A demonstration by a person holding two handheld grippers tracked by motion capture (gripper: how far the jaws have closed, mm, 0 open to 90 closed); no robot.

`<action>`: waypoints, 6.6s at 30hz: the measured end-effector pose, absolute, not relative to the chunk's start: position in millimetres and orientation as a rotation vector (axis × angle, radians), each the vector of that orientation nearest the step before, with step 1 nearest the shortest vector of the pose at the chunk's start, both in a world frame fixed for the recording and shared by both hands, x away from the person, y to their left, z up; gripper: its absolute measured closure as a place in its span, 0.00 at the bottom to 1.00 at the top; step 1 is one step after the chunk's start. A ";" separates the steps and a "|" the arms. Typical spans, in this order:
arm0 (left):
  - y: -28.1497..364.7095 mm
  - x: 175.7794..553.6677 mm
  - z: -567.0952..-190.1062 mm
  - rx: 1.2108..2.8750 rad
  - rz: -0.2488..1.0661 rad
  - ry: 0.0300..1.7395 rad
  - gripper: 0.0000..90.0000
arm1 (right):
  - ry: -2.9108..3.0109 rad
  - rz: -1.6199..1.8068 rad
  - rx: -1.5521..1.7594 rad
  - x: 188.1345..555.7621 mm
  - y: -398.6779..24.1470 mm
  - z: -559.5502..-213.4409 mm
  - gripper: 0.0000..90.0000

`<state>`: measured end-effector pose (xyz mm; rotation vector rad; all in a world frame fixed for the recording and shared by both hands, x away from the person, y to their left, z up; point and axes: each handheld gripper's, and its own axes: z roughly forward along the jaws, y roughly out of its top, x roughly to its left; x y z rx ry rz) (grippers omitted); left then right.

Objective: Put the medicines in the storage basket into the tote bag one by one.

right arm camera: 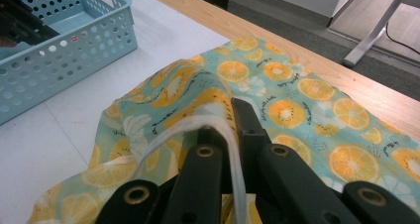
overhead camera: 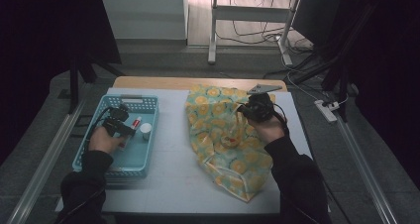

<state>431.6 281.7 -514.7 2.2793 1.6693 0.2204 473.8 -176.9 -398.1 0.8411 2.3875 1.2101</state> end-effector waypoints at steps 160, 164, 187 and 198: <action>-7.7 473.0 -472.3 2.254 0.171 0.778 0.61 | 2.338 1.211 0.884 480.0 -185.2 -394.1 0.99; 4.0 466.5 -466.8 2.236 0.162 0.791 0.56 | 2.341 1.212 0.880 479.1 -183.2 -393.7 0.99; 75.2 434.6 -430.1 2.162 0.137 0.857 0.27 | 2.332 1.279 0.862 471.8 -181.1 -382.0 0.99; 114.9 420.7 -432.1 2.166 0.193 0.884 0.11 | 2.338 1.286 0.840 468.7 -177.2 -378.4 0.99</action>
